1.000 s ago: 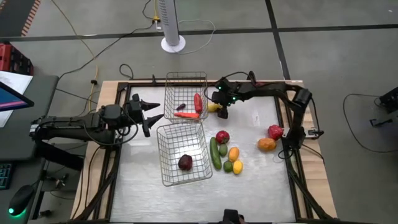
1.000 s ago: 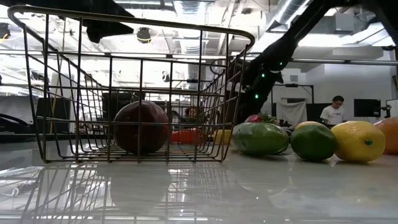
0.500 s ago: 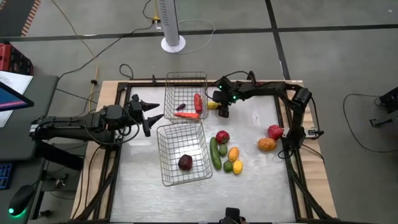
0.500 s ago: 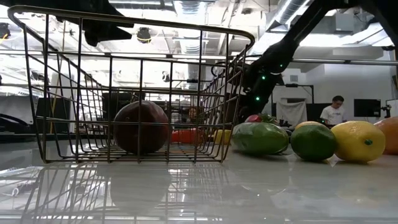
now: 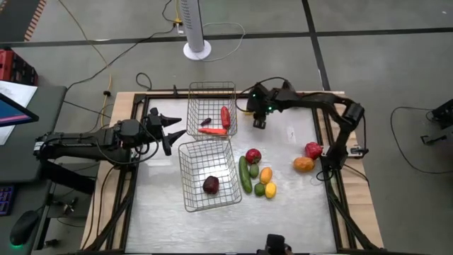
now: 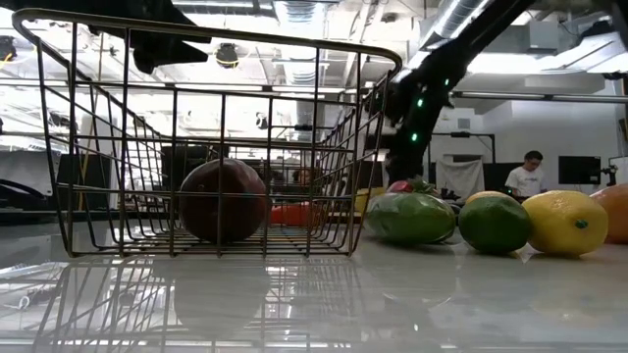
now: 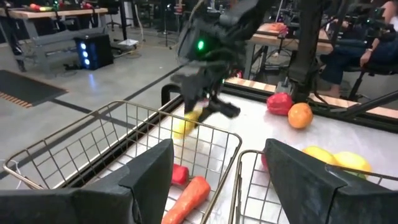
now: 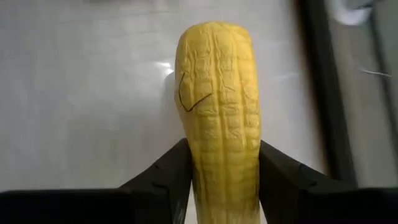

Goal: Sort produce into baskets
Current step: Put the yellow corn into the top basket, then put the bottom left yellow lemon into the bottom basket

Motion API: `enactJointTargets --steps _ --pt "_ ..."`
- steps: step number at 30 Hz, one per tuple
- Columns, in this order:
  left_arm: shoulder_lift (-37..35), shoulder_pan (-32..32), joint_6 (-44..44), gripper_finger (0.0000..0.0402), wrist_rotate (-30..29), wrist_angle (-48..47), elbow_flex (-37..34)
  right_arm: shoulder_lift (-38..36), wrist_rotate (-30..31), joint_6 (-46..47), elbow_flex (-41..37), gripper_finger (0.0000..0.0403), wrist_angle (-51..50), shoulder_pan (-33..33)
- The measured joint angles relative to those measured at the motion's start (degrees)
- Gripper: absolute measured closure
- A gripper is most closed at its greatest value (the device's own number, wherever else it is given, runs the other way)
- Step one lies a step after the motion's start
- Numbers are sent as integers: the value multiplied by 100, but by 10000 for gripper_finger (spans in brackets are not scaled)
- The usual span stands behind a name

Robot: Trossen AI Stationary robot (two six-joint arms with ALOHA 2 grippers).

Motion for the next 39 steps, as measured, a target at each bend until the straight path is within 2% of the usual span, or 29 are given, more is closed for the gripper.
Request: enactJointTargets --steps 4,7,10,14,19,23,27,30,32,35,39 --pt "0 0 40 162 0 102 0 -596 710 179 22 233 -84 140" --pt "0 0 41 162 0 180 0 -1023 810 529 29 241 180 301" --pt "2 0 62 162 0 235 0 -1282 148 849 29 233 677 499" --pt "1 0 84 162 0 372 0 -1322 -829 1098 29 200 1656 846" --pt "-1 0 121 162 3 531 0 -1001 -974 1155 120 161 2495 1344" --pt "2 0 241 162 2 572 0 -693 -926 1057 628 145 1875 1580" --pt "1 0 258 162 4 568 0 -677 -318 911 1371 139 260 1662" --pt "0 -5 285 162 5 537 0 -831 -306 1095 1470 138 -785 1635" --pt "-2 -11 288 162 39 533 0 -968 -432 1306 1293 138 -1184 1635" --pt "-2 -11 255 162 73 497 0 -1243 -605 1582 595 138 -1246 1781" --pt "0 -11 55 162 162 320 0 -1685 -234 1902 -348 138 -836 2233"
